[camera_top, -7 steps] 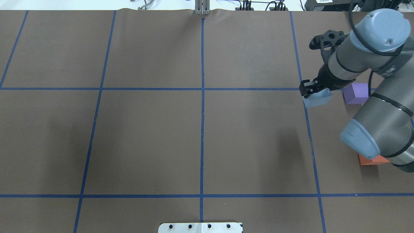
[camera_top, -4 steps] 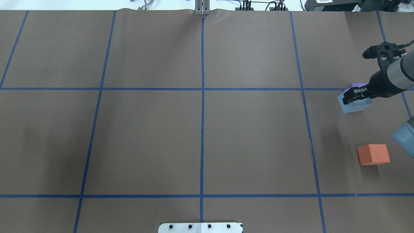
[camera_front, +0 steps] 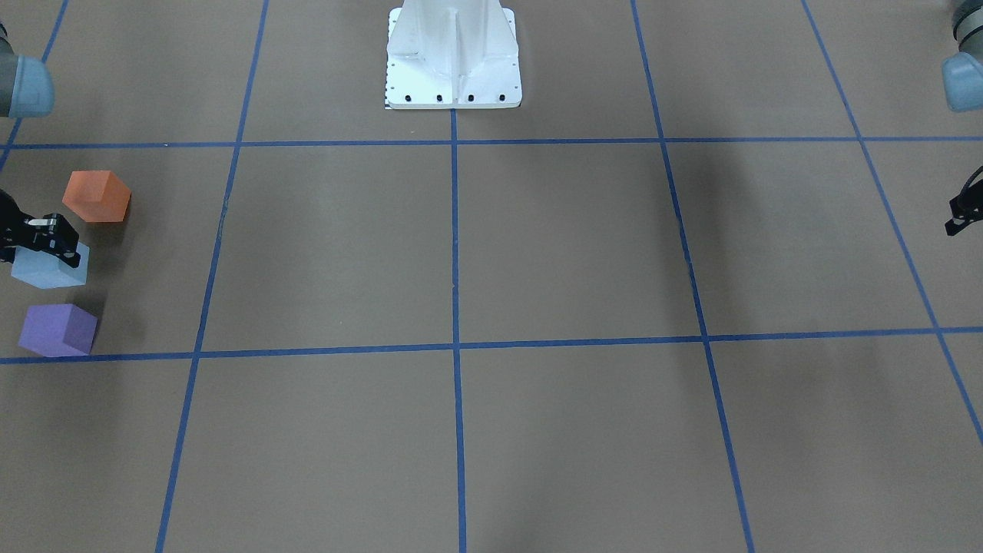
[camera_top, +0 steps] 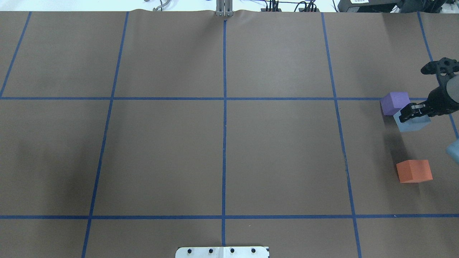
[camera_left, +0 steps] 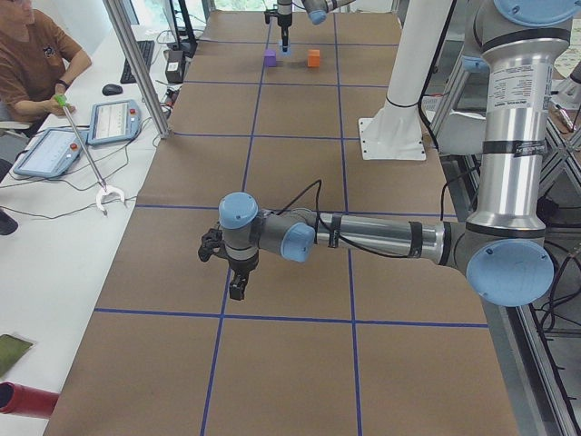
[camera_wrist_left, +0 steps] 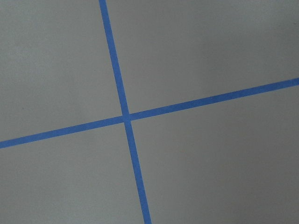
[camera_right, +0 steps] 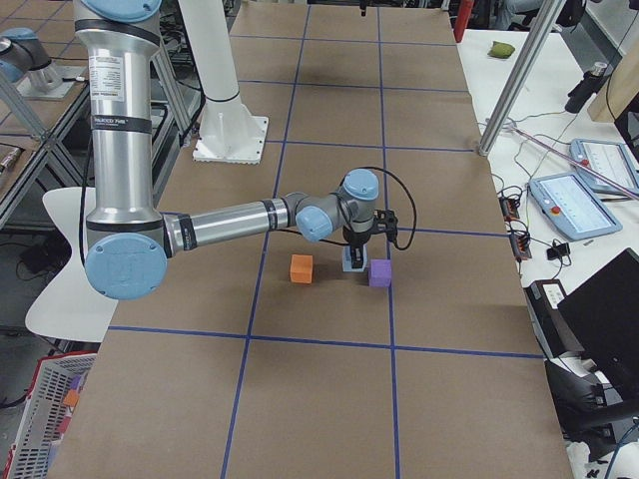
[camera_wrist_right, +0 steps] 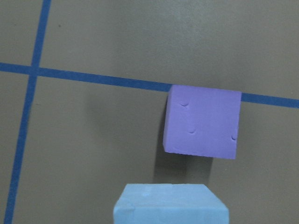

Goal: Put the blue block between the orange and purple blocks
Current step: 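Carry the blue cube with the right gripper between purple and orange cubes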

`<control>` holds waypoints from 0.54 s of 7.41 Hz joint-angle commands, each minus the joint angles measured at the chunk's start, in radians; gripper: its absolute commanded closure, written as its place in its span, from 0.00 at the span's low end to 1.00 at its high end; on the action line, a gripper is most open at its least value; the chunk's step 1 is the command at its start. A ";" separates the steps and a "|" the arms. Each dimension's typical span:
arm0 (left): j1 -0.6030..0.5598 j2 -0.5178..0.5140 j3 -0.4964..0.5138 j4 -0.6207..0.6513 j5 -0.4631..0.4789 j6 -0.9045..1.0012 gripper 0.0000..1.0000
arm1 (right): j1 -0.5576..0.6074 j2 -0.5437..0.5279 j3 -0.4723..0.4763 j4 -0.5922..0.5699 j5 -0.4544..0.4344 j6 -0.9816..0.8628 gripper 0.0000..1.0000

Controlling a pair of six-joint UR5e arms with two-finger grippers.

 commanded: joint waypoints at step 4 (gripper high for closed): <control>0.000 -0.006 0.009 0.000 0.000 0.001 0.00 | -0.077 -0.011 -0.036 -0.003 -0.016 0.108 1.00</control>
